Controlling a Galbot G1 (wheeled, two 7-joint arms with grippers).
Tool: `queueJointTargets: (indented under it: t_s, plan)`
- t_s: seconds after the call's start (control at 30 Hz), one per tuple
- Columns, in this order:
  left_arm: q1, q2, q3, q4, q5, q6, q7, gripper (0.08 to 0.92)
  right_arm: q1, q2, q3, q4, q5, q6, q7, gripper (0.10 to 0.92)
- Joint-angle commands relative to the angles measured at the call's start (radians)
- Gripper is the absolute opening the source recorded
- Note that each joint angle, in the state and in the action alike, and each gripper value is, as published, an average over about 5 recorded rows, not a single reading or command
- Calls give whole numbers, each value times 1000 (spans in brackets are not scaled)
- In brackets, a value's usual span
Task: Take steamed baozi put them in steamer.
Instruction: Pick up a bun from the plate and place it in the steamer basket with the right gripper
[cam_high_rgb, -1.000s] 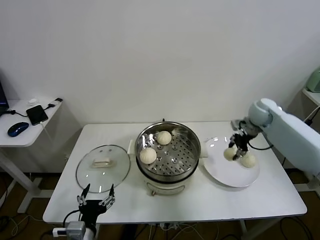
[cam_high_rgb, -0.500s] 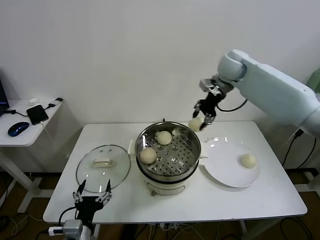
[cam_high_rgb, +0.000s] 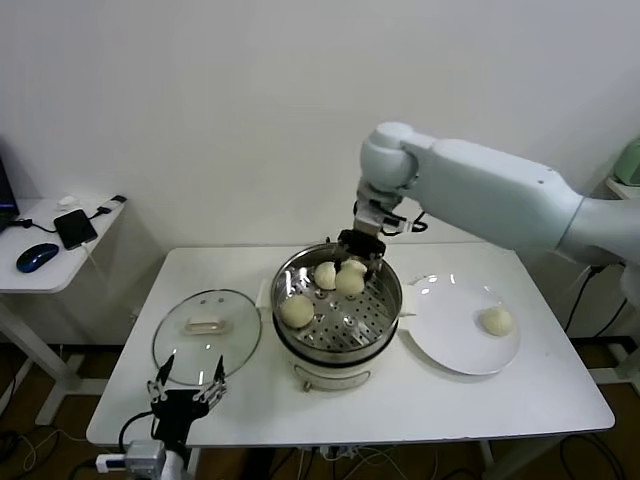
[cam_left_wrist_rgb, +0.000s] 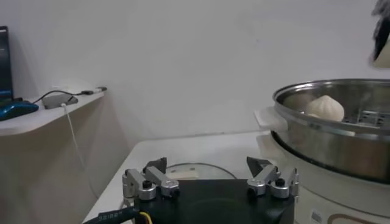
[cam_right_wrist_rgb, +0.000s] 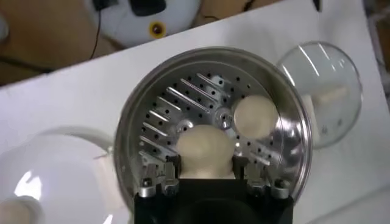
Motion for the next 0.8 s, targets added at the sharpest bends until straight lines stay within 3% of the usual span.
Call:
queueJointTargets:
  t_s: [0.03, 0.8]
  plan:
    - [4, -49, 0, -7, -1, -2, -1, 823, -67, 56, -44, 69, -205, 175, 99, 568]
    - [-3, -49, -2, 2, -3, 4, 0, 823, -148, 53, -43, 93, -199, 160, 63, 568]
